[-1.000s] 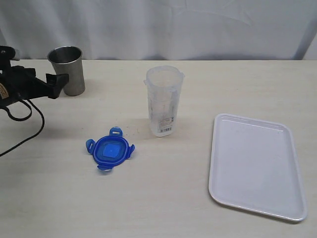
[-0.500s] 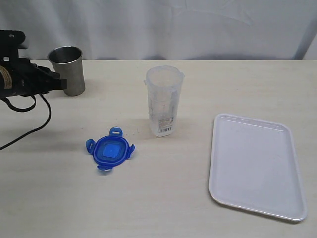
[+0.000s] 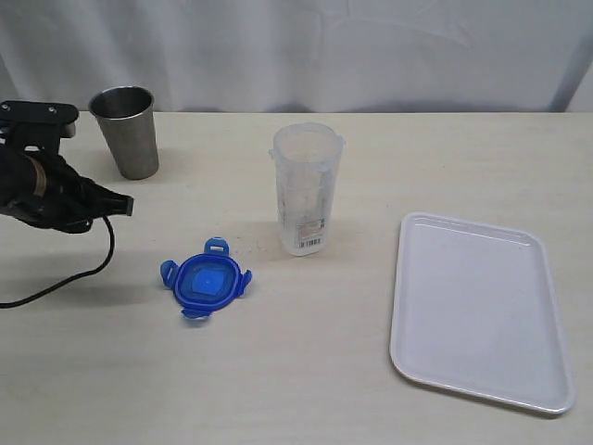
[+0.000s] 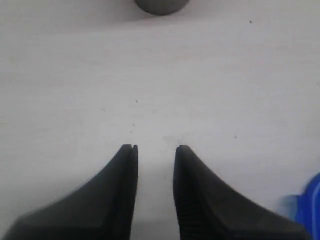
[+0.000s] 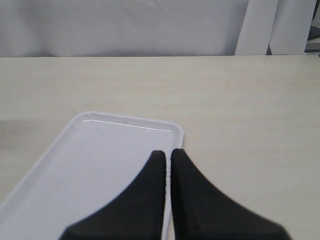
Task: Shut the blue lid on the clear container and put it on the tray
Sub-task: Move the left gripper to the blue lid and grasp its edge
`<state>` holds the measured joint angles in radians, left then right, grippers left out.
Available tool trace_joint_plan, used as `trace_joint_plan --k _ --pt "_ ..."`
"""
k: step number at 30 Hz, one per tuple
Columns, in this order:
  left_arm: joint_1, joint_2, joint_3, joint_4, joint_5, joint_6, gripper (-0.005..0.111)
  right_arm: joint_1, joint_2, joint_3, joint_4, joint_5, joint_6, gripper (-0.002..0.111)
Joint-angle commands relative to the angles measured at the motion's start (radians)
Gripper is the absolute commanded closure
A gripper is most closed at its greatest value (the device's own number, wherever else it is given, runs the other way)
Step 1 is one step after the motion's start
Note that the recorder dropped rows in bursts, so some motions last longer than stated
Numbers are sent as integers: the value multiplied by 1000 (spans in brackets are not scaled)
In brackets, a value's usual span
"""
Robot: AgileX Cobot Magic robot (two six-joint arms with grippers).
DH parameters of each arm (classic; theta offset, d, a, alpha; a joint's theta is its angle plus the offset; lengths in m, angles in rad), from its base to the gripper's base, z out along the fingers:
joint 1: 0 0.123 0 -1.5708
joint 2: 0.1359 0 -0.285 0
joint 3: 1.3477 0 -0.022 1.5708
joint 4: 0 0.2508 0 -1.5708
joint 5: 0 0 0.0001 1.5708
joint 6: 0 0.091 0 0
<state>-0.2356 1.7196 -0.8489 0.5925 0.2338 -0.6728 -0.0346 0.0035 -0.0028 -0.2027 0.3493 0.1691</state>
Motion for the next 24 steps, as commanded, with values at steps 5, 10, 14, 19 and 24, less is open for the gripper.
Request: trace_joint_plan --k 5,10,14,19,24 --pt "-15 -1 -139 -944 342 937 76 2 -3 3 3 1 3 104" --pt "-39 12 -138 -1105 386 1115 75 2 -3 3 3 1 3 104" --pt "-66 67 -118 -1107 322 1113 59 2 -3 3 3 1 3 104" --pt "-73 153 -118 -1110 237 1113 49 2 -3 3 3 1 3 104" --pt "-73 197 -118 -1110 201 1118 49 2 -3 3 3 1 3 104"
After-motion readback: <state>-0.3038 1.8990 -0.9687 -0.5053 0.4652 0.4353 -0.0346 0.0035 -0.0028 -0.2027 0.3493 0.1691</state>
